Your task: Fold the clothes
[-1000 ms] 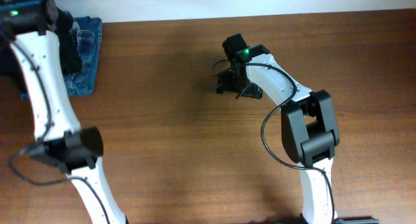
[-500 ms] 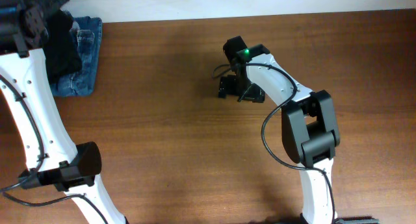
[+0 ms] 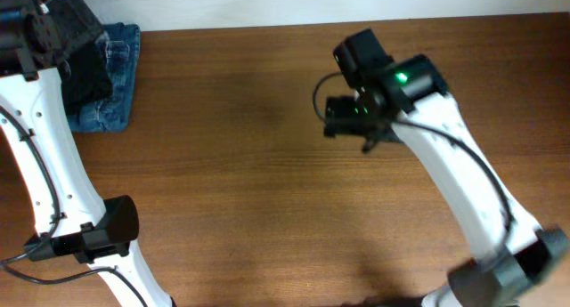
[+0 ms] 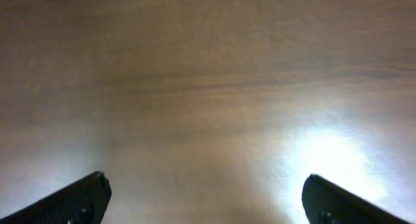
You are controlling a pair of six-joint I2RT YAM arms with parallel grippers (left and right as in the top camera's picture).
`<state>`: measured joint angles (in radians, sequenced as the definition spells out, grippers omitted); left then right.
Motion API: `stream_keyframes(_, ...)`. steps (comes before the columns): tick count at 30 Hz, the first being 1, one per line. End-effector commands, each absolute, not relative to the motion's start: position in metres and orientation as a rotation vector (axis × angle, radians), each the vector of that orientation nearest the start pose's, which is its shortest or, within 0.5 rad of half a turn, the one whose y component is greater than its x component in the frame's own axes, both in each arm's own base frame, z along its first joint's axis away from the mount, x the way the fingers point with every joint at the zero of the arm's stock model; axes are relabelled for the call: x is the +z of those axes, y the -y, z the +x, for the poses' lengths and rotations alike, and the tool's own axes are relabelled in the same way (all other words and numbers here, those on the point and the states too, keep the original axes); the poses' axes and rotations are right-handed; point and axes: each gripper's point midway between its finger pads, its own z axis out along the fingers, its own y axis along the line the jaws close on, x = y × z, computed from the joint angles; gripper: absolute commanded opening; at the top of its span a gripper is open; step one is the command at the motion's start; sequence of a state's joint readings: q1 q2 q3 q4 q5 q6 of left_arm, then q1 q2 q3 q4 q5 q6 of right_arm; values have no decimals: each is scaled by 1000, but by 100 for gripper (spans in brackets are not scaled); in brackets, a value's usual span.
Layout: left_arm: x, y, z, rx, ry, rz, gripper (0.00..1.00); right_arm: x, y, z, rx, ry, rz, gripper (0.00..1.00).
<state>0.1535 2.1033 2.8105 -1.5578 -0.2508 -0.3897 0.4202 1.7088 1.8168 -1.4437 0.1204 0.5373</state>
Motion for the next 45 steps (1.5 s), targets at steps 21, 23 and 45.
stream_keyframes(21, 367, -111, 427, 202, -2313, -759, 99, 233, -171, 240, -241, -2912, -139, 99)
stream_keyframes(23, 367, -111, 427, 202, -2313, -759, 99, 233, -171, 241, -236, -2909, -137, 99)
stream_keyframes(45, 367, -111, 427, 202, -2313, -759, 99, 238, -203, 267, -34, -2812, -203, 99)
